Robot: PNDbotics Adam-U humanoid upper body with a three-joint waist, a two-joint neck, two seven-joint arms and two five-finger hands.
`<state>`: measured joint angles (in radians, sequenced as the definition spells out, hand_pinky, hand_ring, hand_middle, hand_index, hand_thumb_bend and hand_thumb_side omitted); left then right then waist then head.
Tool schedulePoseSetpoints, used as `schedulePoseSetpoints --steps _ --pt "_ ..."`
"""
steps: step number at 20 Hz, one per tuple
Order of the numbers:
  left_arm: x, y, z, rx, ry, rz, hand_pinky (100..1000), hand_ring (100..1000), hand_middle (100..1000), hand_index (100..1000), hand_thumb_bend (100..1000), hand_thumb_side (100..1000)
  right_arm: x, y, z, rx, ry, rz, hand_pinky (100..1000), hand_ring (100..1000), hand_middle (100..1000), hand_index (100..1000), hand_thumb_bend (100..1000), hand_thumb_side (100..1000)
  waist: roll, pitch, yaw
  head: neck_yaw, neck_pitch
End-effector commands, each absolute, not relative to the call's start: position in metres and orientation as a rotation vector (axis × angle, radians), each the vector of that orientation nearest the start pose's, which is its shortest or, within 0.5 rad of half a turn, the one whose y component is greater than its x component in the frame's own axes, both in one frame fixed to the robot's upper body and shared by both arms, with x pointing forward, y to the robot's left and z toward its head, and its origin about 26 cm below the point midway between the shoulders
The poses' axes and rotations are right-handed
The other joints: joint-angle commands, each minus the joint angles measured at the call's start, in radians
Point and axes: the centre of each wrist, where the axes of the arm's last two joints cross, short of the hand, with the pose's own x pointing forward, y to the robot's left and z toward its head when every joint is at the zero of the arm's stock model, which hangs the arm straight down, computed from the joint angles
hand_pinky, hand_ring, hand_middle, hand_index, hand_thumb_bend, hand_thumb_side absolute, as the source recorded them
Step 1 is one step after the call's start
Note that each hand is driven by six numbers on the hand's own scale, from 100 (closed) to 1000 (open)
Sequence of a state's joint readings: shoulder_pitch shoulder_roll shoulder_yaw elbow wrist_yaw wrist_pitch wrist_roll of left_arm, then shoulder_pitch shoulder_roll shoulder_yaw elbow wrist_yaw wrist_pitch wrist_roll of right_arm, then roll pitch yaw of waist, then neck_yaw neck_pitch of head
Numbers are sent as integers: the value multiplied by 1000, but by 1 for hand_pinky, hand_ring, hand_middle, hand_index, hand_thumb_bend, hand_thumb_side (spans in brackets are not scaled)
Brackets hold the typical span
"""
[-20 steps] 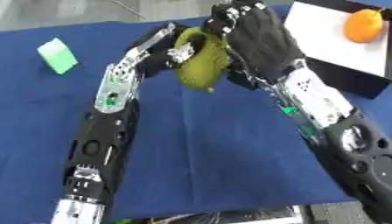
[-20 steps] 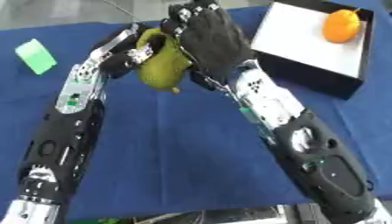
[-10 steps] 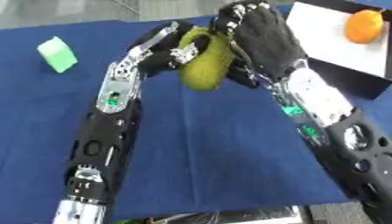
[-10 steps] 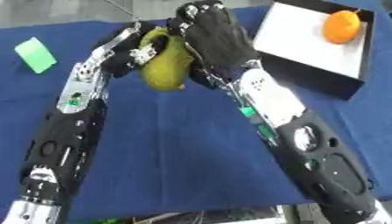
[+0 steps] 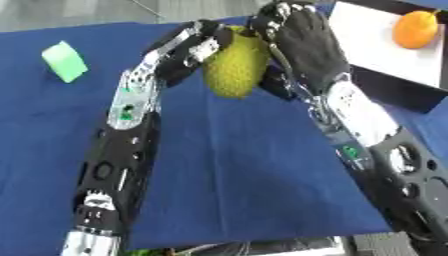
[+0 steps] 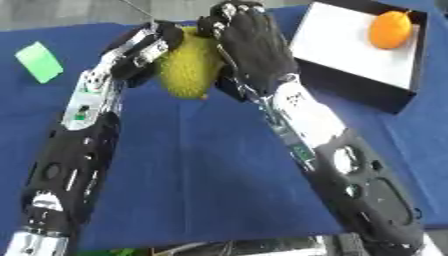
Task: Pick up the objects with one hand, pass them to the other hand, and then place them into the box on the other side of the table.
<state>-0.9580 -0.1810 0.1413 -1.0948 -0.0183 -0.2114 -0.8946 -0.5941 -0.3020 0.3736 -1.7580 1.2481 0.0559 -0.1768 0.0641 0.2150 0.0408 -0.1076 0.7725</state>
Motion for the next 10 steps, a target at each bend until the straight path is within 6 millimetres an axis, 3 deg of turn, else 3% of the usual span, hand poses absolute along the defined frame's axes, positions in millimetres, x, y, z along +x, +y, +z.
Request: schedulePoseSetpoints --steps 1,7,8,9,10 --pt "447 69 203 -929 -2026 -1097 525 381 421 594 100 760 343 -146 204 1680 2649 -1263 420 486 198 120 100 100 -4 -15 -1 -2 -3" --pt "449 77 202 -899 -1998 -1090 538 394 435 608 100 839 346 -150 197 1718 2725 -1182 397 525 181 124 100 100 -4 -14 -1 -4 -3" --pt "450 79 201 -883 -1993 -1091 538 395 436 609 100 850 347 -151 195 1723 2749 -1161 393 534 179 126 100 150 -4 -14 -2 -4 -3" --pt "451 83 200 -864 -1987 -1093 539 395 436 610 100 868 347 -152 193 1728 2781 -1135 384 558 175 137 100 303 -4 -14 -2 -4 -3" --pt "453 86 199 -843 -1982 -1097 540 396 437 611 100 876 348 -153 190 1732 2814 -1106 382 566 174 143 100 345 -4 -14 -2 -4 -3"
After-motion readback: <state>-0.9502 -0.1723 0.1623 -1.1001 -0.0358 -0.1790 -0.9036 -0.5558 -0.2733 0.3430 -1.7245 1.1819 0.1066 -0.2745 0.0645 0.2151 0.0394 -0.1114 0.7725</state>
